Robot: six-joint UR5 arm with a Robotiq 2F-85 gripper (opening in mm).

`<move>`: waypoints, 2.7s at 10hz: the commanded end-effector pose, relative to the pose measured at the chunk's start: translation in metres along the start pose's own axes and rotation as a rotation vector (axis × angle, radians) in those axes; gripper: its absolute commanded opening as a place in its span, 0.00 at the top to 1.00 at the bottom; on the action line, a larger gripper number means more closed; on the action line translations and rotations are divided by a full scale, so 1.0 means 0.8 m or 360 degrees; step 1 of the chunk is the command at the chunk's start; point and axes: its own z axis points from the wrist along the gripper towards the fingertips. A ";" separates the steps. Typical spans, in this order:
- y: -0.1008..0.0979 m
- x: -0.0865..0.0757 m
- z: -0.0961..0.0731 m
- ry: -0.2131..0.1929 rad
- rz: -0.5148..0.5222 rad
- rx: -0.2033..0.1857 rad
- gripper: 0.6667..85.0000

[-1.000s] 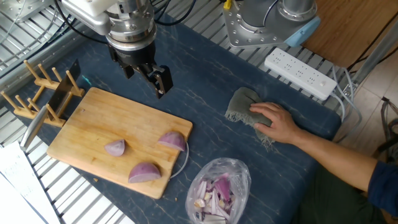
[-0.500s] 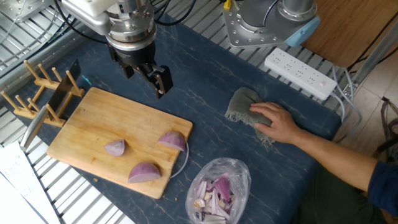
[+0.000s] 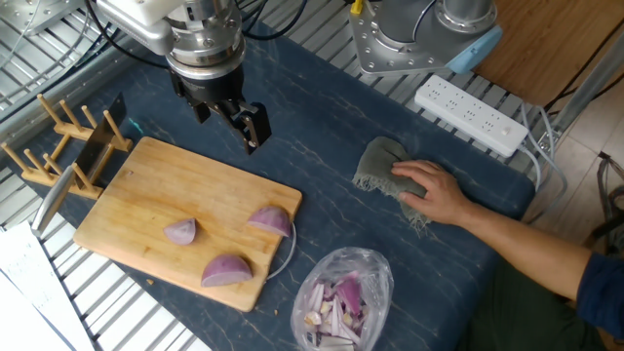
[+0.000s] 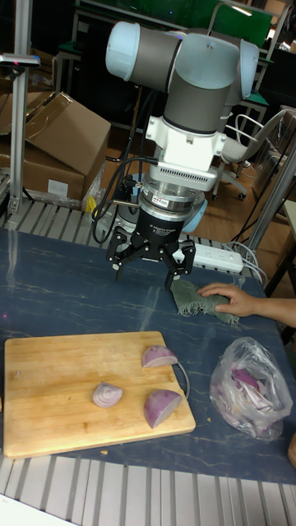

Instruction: Chop the onions

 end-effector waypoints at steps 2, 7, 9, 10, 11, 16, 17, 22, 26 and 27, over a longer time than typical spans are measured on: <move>-0.023 0.008 0.000 0.0052 -0.0424 0.0132 1.00; -0.023 0.004 0.003 0.0053 -0.0421 0.0142 1.00; -0.046 -0.011 -0.004 0.0060 -0.0457 0.0158 1.00; -0.059 -0.021 -0.006 0.0061 -0.0469 0.0155 1.00; -0.074 -0.032 -0.008 0.0059 -0.0484 0.0158 1.00; -0.149 -0.072 0.006 0.0083 -0.0512 0.0168 1.00; -0.159 -0.076 0.012 0.0089 -0.0494 0.0168 1.00; -0.174 -0.069 0.031 0.0116 -0.0501 0.0116 1.00; -0.162 -0.075 0.028 0.0118 -0.0485 0.0163 1.00; -0.158 -0.079 0.026 0.0108 -0.0478 0.0167 1.00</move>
